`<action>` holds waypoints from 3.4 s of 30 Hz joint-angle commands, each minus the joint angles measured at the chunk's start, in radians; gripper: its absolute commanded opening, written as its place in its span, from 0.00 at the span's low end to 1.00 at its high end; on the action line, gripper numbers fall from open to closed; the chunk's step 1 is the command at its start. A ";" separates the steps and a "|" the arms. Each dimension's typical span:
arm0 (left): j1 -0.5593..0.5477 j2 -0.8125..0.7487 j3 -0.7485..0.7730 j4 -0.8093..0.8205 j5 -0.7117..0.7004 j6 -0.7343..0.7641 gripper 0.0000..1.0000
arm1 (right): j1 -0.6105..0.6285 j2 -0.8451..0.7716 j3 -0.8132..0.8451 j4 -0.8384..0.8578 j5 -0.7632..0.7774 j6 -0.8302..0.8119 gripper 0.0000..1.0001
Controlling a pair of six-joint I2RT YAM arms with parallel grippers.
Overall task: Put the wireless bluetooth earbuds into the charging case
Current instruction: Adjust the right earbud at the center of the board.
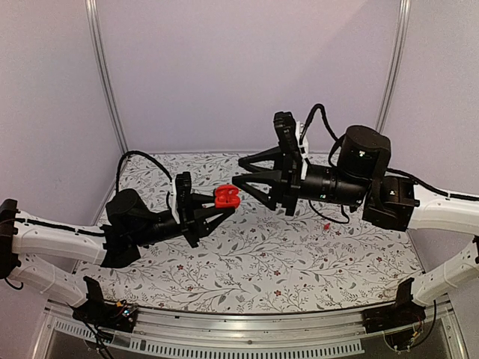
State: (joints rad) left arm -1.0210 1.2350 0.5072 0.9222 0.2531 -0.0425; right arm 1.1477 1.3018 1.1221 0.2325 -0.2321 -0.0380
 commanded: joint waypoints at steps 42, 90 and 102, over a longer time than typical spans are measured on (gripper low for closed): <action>-0.002 -0.078 -0.056 -0.016 -0.018 -0.010 0.00 | -0.726 0.301 -0.454 -0.202 0.133 0.358 0.47; 0.016 -0.104 -0.071 -0.031 -0.015 -0.003 0.00 | -0.785 0.450 -0.250 -0.372 -0.089 0.199 0.51; 0.018 -0.098 -0.077 -0.021 -0.017 -0.003 0.00 | -0.783 0.484 -0.243 -0.321 -0.249 0.191 0.48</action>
State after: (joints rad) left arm -1.0115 1.1435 0.4419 0.8925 0.2321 -0.0559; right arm 0.3656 1.7466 0.8692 -0.1249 -0.3893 0.1577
